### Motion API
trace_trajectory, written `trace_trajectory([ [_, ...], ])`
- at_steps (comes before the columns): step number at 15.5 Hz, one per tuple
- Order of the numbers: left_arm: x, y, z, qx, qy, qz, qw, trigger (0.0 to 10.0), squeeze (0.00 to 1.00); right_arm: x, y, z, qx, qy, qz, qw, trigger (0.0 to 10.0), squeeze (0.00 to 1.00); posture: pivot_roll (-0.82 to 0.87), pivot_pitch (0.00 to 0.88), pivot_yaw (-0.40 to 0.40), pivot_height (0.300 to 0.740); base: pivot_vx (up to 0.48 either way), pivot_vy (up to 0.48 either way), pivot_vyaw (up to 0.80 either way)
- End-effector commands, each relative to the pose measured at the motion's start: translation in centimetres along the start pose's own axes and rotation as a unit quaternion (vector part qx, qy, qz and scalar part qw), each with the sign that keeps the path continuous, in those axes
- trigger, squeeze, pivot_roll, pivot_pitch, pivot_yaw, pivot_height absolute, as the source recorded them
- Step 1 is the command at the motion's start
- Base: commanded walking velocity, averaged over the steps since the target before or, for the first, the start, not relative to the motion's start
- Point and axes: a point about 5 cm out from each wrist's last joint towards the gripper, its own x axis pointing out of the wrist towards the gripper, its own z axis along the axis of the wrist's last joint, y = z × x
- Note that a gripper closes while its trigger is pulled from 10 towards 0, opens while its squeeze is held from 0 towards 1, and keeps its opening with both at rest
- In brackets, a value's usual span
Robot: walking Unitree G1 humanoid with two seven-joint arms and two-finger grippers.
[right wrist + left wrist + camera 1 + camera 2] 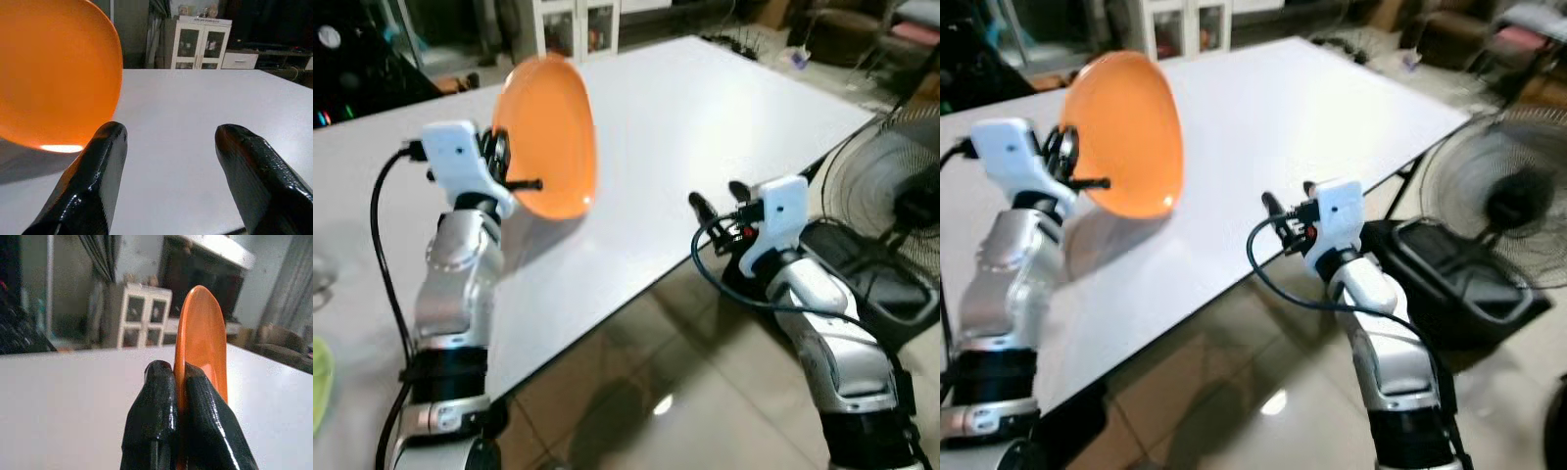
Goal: Setting the table
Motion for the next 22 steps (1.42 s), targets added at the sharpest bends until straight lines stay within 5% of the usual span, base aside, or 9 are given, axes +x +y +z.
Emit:
trace_trajectory([
  [1,0.6,-2.5,0.8,-0.027,-0.001,-0.071,0.997,10.0,0.00,-0.5,-0.4,0.1,0.008,0.001,0.007,1.000,10.0,0.00,0.00,0.000,-0.052,0.740,0.000,0.000,0.00],
  [3,0.9,-3.0,0.7,-0.074,0.036,-0.094,0.992,10.0,0.00,-0.8,-0.1,0.1,0.020,0.008,0.036,0.999,10.0,0.00,-0.01,0.000,-0.047,0.740,0.000,0.000,0.00],
  [6,1.4,-2.8,-0.5,-0.080,0.107,-0.090,0.987,10.0,0.00,-1.2,0.5,-0.3,0.017,0.032,0.083,0.996,10.0,0.00,-0.02,0.000,-0.041,0.740,0.000,0.000,0.00],
  [8,1.8,-1.8,-1.5,-0.061,0.147,-0.052,0.986,10.0,0.00,-1.6,0.9,-0.6,0.010,0.048,0.108,0.993,10.0,0.00,-0.02,0.000,-0.034,0.740,0.000,0.000,0.00],
  [12,1.5,-0.1,-4.0,-0.113,0.216,0.003,0.970,10.0,0.00,-2.2,1.5,-1.2,0.011,0.068,0.125,0.990,10.0,0.00,-0.03,0.000,-0.018,0.740,0.000,0.000,0.00],
  [22,1.8,2.2,-7.3,-0.164,0.241,0.104,0.951,10.0,0.00,-2.5,2.3,-2.1,0.024,0.089,0.132,0.987,10.0,0.00,-0.03,0.000,-0.011,0.740,0.000,0.000,0.00],
])
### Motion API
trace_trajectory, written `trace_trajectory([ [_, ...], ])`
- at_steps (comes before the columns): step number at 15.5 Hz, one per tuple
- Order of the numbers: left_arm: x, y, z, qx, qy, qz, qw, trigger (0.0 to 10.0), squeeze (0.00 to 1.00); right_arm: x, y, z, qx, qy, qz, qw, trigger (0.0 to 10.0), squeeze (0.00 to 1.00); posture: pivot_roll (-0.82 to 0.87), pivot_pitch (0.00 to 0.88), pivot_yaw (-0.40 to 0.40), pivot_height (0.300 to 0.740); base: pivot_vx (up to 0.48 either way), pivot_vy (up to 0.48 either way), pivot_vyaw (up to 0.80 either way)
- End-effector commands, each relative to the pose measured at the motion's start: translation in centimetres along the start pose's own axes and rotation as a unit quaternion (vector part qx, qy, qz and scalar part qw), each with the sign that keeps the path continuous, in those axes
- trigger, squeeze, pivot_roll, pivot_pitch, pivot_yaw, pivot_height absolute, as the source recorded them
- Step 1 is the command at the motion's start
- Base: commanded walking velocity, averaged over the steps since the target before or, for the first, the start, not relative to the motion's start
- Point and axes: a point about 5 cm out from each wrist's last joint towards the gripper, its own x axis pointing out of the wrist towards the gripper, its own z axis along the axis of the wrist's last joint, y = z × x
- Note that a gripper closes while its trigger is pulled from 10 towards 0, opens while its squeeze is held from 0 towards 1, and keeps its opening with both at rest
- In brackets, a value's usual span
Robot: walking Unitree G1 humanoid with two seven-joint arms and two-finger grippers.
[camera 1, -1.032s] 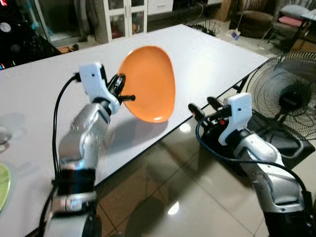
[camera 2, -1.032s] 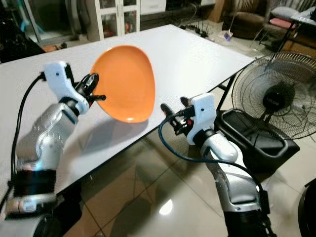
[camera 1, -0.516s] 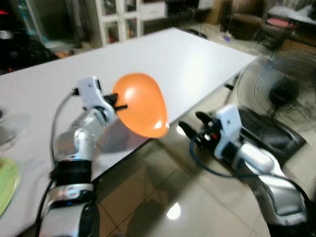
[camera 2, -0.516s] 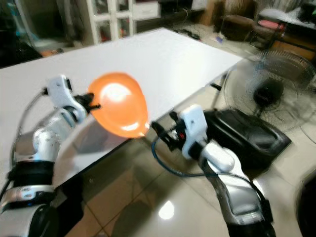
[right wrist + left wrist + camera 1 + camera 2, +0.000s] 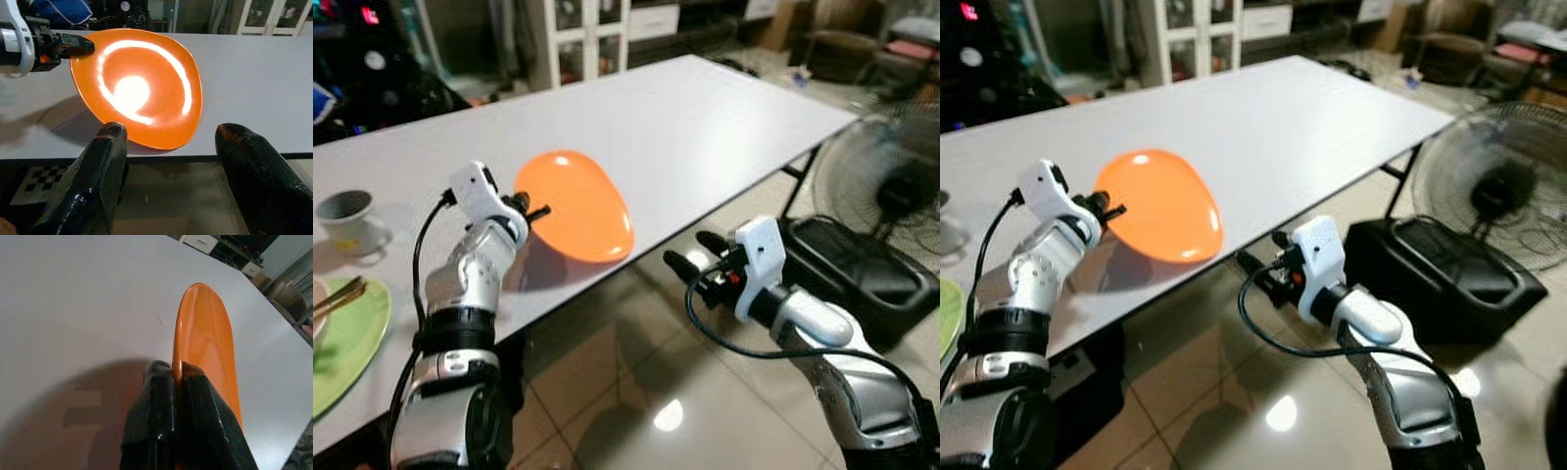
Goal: Setting the table
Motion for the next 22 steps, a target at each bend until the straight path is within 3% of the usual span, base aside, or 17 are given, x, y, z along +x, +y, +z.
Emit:
trace_trajectory([
  [1,0.4,0.0,-1.0,0.008,0.024,0.008,1.000,10.0,0.00,0.0,0.2,0.1,0.001,0.000,0.001,1.000,10.0,0.00,-0.03,0.000,-0.010,0.740,0.000,0.000,0.00],
  [5,1.1,0.1,-1.8,0.031,0.035,0.024,0.999,10.0,0.00,0.1,0.3,0.2,0.001,-0.004,0.000,1.000,10.0,0.00,-0.04,0.000,-0.006,0.740,0.000,0.000,0.00],
  [6,1.2,0.3,-1.9,0.037,0.033,0.033,0.998,10.0,0.05,0.1,0.3,0.2,0.001,-0.005,-0.002,1.000,10.0,0.00,-0.04,0.000,-0.007,0.740,0.000,0.000,0.00],
  [7,1.3,0.4,-1.8,0.037,0.032,0.037,0.998,10.0,1.00,0.1,0.3,0.2,0.002,-0.006,-0.002,1.000,10.0,0.00,-0.04,0.000,-0.006,0.740,0.000,0.000,0.00],
  [13,2.0,0.7,-1.8,0.060,0.025,0.055,0.996,10.0,1.00,0.3,-0.2,0.5,-0.005,-0.017,-0.029,0.999,10.0,0.00,-0.05,0.000,0.002,0.740,0.000,0.000,0.00],
  [22,2.4,1.1,-0.8,0.126,-0.004,0.082,0.989,10.0,1.00,0.6,-0.5,1.0,-0.006,-0.034,-0.057,0.998,10.0,0.00,-0.07,0.000,0.008,0.740,0.000,0.000,0.00],
])
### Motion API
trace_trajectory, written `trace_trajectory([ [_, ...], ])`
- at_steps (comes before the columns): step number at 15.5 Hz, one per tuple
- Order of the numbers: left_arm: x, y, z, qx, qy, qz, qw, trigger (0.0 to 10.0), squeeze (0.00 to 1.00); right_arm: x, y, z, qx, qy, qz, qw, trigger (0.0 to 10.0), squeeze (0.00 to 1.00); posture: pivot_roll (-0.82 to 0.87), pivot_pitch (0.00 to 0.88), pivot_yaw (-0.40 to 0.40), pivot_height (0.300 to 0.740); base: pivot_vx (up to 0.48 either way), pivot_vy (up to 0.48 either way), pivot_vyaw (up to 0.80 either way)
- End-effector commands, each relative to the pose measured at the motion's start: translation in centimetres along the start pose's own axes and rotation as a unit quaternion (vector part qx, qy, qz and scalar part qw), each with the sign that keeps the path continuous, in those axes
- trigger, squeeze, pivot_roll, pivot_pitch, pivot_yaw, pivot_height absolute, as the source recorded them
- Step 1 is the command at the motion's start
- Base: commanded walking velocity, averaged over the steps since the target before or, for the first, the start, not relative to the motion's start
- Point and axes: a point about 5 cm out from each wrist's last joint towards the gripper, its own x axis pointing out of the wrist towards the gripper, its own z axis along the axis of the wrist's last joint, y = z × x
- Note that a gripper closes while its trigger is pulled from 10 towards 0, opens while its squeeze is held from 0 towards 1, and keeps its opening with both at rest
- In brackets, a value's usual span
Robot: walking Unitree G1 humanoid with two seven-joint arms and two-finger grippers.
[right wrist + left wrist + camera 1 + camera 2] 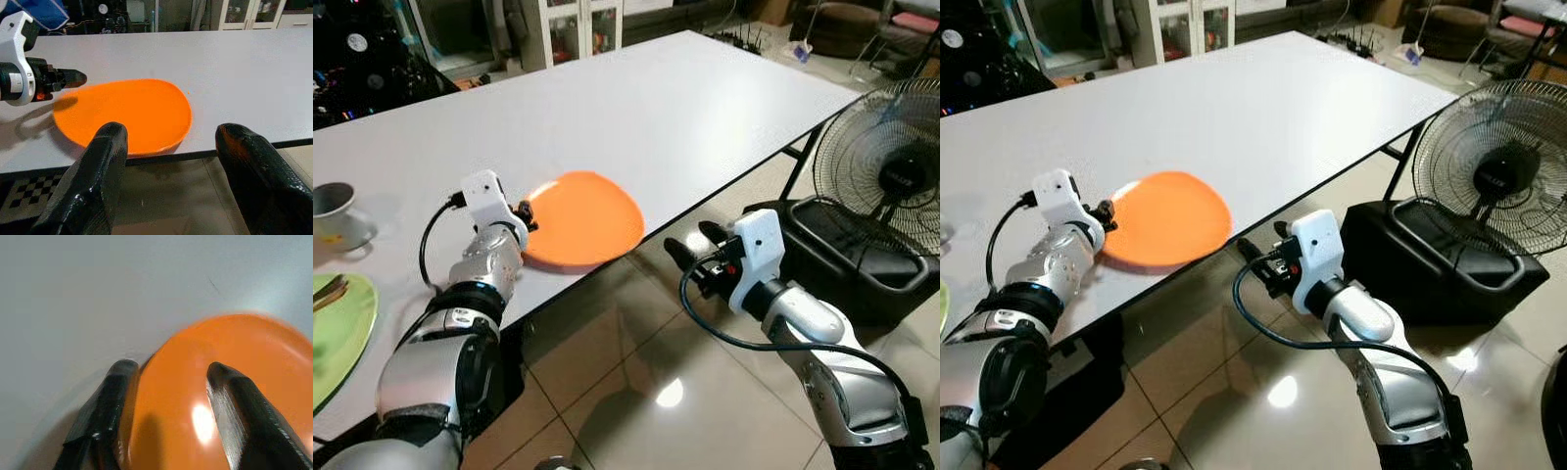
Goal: Setting the table
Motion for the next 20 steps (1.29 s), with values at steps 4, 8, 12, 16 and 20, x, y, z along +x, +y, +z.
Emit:
trace_trajectory([
  [4,0.1,-0.5,1.8,0.075,-0.045,0.017,0.996,10.0,1.00,0.2,0.0,0.6,0.001,-0.010,0.003,1.000,10.0,0.00,-0.07,0.000,0.004,0.740,0.000,0.000,0.00],
  [8,0.0,-1.0,4.3,0.132,-0.116,0.018,0.984,10.0,0.00,0.3,0.2,0.6,0.011,-0.009,0.020,1.000,10.0,0.00,-0.06,0.000,-0.002,0.740,0.000,0.000,0.00],
  [12,-1.2,-2.3,8.6,0.186,-0.273,0.026,0.943,10.0,0.00,0.3,0.1,0.8,0.010,-0.019,0.009,1.000,10.0,0.00,-0.06,0.000,-0.004,0.740,0.000,0.000,0.00],
  [16,-3.3,-4.3,12.7,0.190,-0.396,-0.049,0.897,10.0,0.00,0.5,-1.4,2.0,0.005,-0.061,-0.076,0.995,10.0,0.00,-0.05,0.000,0.011,0.740,0.000,0.000,0.00],
  [20,-6.0,-4.8,13.6,0.214,-0.417,-0.136,0.873,10.0,0.00,0.7,-1.1,2.7,-0.015,-0.096,-0.094,0.991,10.0,0.00,-0.01,0.000,0.001,0.740,0.000,0.000,0.40],
])
